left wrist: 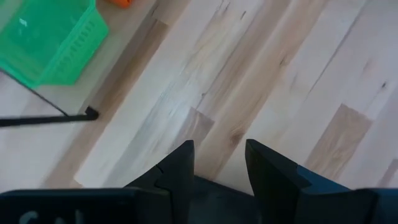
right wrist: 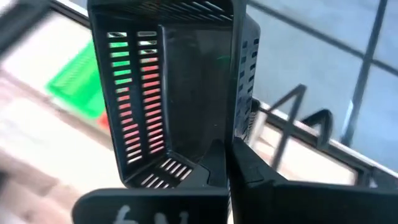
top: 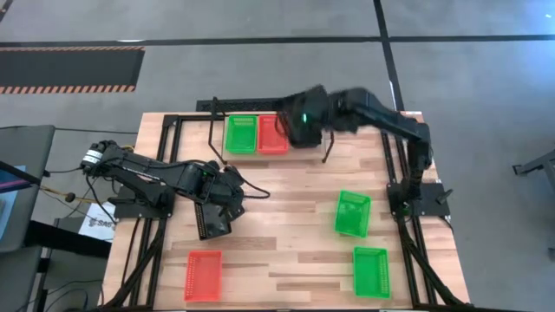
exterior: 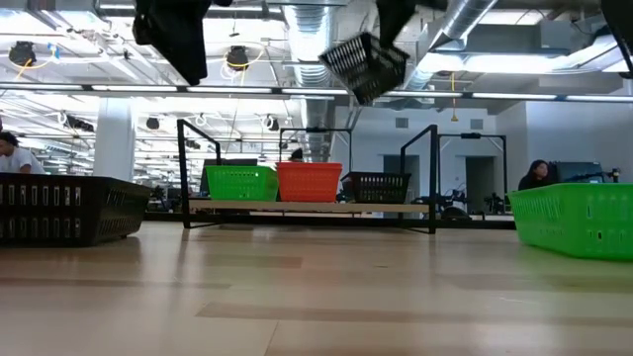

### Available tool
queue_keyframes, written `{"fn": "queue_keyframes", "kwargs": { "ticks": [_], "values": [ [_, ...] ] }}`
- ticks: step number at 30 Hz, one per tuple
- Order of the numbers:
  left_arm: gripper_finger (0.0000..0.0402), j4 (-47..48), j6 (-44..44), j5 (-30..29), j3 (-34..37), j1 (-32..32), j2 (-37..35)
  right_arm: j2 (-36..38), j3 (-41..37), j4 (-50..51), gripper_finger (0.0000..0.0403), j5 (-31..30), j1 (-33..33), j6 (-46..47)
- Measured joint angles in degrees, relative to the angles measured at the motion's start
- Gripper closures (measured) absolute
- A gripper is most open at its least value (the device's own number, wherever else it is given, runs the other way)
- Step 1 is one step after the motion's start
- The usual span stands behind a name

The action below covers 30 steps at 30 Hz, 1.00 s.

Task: Stack baskets on shelf by color
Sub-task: Stack the bottom black bin on top of the black bin on the shelf

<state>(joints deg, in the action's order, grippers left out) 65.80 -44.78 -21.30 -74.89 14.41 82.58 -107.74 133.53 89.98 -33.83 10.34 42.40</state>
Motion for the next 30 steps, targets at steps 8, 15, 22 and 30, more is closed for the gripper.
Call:
{"fn": "queue_keyframes", "kwargs": {
  "ticks": [8, 15, 22, 30],
  "values": [
    [0.0269, 0.0, -9.17, -0.7, 0.0, 0.0, 0.01, -1.57, 0.0, -5.83, 0.0402, 11.07, 15.79, -9.92],
    [0.0269, 0.0, -10.97, -2.04, 0.0, 0.0, 0.0, -2.77, 0.17, -14.13, 0.0402, 19.92, 19.14, -11.46],
    [0.0269, 0.0, -10.37, -2.51, 0.0, 0.0, 0.01, -4.26, 0.11, -13.77, 0.0402, 23.06, 19.86, -11.66],
    [0.0269, 0.02, -9.21, -2.71, 0.0, 0.0, 0.01, -6.76, 0.08, -14.14, 0.0402, 31.13, 21.39, -12.12]
  ]
}}
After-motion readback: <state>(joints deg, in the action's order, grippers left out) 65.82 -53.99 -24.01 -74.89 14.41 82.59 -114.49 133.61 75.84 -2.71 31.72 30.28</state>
